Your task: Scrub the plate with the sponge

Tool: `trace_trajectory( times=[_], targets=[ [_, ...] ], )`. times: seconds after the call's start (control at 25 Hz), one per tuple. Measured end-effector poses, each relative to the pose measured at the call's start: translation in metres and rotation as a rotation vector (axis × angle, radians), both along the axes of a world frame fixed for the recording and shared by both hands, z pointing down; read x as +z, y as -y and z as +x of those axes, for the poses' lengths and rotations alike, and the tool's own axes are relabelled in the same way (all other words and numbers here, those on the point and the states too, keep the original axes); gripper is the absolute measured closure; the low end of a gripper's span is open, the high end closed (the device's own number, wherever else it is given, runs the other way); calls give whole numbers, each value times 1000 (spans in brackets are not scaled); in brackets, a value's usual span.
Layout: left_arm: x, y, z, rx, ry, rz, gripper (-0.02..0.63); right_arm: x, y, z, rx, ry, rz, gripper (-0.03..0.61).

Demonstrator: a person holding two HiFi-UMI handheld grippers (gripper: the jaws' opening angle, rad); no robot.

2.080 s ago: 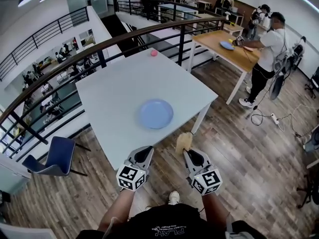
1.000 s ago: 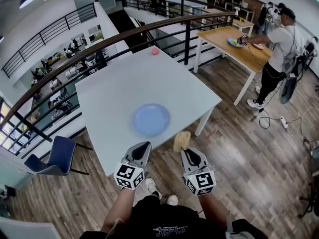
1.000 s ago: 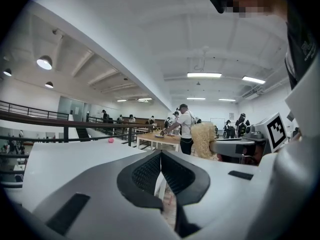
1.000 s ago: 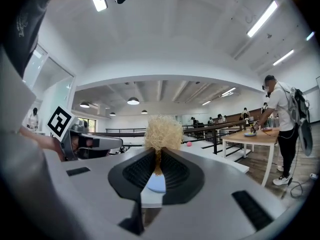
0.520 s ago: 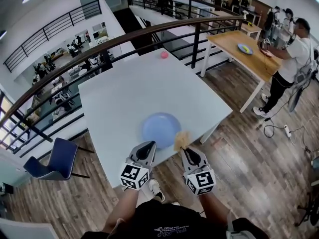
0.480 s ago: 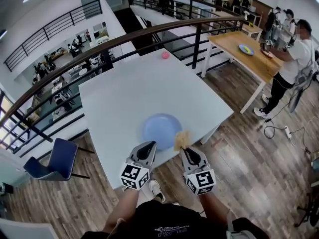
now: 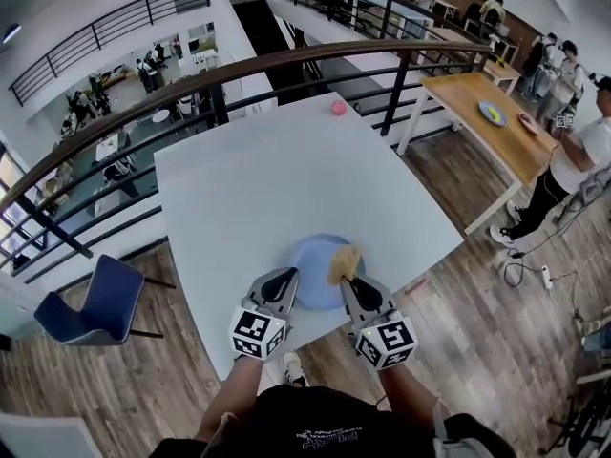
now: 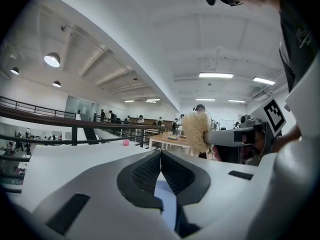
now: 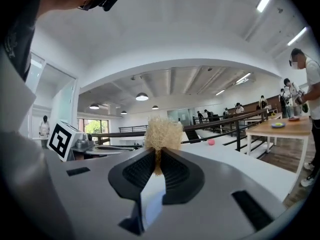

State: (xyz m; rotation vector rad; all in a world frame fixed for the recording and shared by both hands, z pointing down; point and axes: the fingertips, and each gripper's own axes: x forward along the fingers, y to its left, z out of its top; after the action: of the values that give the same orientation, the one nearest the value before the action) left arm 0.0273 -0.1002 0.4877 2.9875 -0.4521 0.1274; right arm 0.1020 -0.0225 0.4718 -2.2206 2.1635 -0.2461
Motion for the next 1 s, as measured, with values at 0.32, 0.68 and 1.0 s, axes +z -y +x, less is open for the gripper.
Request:
trace_trajectory(
  times=[0.32,0.68,1.0],
  targets=[
    [-13,57,-25,-38,-27,-10,601,-18,58,-22,-56,20,33,534],
    [-11,66,-23,63,-32,5,601,-10,78,-21,-72,24,19,534],
    [-7,78,-15,14,-23,-4,601,-11,89,-9,-102,-15,27,534]
  ],
)
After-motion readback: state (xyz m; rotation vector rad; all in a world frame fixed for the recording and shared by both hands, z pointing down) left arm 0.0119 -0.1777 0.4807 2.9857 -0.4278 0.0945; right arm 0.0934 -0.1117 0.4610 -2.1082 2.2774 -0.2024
